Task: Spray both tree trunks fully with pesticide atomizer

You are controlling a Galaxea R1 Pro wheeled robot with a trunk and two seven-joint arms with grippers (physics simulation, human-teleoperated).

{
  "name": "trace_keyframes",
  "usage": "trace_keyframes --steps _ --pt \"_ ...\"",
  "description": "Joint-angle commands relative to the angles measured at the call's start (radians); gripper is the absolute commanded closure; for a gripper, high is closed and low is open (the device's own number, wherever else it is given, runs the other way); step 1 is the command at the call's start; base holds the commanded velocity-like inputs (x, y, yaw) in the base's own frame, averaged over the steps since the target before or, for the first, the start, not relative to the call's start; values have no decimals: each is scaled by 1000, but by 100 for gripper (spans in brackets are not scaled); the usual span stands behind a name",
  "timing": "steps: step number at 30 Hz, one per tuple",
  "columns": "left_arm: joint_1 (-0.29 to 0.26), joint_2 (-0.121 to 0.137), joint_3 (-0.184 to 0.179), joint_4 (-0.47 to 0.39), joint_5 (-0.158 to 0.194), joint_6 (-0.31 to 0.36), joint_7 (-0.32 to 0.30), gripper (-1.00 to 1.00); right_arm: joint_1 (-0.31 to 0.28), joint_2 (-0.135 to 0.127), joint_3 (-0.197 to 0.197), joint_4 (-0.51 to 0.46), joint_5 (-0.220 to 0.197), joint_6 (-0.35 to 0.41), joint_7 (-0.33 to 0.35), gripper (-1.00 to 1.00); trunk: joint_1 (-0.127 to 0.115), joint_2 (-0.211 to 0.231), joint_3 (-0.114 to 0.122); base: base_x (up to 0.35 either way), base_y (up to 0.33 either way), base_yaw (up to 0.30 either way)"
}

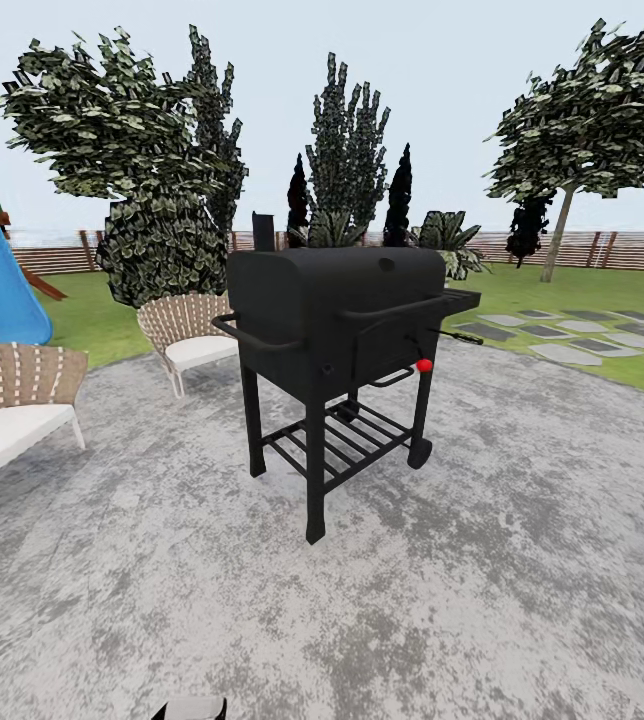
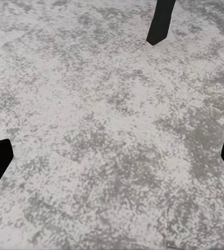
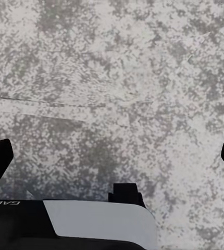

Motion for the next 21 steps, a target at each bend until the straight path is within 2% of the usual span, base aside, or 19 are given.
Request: trace_keyframes --steps 1,13,21 --pt "0 0 0 0 -1 1 0 -100 0 1 0 0 2 -1 0 -100 0 0 0 0 0 0" --pt "0 -2 -6 1 -6 0 -4 -100 0 4 -2 -3 -1 0 0 -100 0 0 1 0 0 -14" --pt "0 -2 -6 1 -3 1 -4 -100 0 4 -3 -5 -4 0 -2 -100 0 0 4 0 0 -248"
